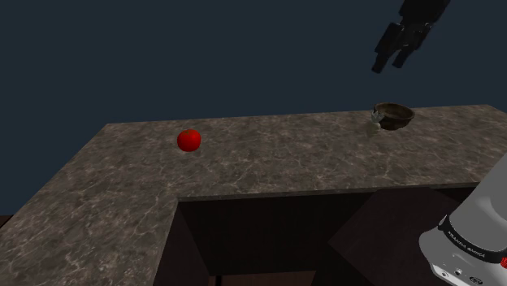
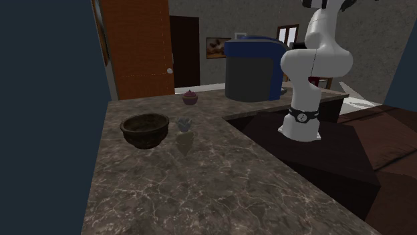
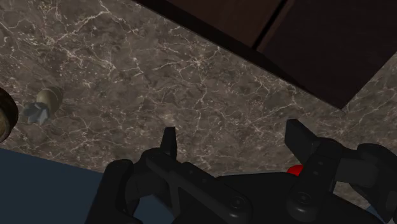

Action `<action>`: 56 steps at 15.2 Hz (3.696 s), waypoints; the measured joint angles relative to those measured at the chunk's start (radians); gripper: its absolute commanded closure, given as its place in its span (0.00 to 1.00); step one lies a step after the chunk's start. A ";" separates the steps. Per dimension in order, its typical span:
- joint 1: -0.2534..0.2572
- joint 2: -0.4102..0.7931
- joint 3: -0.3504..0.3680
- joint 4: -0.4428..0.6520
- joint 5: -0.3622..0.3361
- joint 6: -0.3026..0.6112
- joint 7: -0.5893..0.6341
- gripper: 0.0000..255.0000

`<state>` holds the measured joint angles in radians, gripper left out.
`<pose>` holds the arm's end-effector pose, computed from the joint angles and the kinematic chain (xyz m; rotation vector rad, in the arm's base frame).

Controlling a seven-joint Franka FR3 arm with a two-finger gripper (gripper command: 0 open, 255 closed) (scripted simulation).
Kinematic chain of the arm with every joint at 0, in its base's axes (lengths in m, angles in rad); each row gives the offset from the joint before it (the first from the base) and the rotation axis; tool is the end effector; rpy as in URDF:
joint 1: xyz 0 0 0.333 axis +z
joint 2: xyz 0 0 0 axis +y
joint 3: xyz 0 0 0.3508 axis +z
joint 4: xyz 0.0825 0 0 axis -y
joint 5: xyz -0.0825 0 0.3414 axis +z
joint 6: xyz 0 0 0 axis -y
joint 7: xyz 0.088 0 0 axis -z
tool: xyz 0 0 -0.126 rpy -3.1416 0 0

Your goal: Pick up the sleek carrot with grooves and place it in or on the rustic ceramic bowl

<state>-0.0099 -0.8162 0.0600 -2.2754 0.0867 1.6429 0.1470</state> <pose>0.2399 0.0315 0.6451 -3.0655 0.1689 -0.2740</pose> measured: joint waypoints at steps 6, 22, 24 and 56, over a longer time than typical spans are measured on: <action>-0.016 -0.041 -0.078 -0.121 -0.038 0.088 -0.096 0.00; -0.085 0.071 -0.435 -0.374 -0.188 0.495 -0.488 0.00; -0.091 0.113 -0.500 -0.379 -0.202 0.547 -0.555 0.00; 0.171 1.119 -1.009 -0.049 0.834 0.806 -1.719 0.00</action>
<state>0.1610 0.3030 -0.9493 -2.3244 0.9202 2.4486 -1.5723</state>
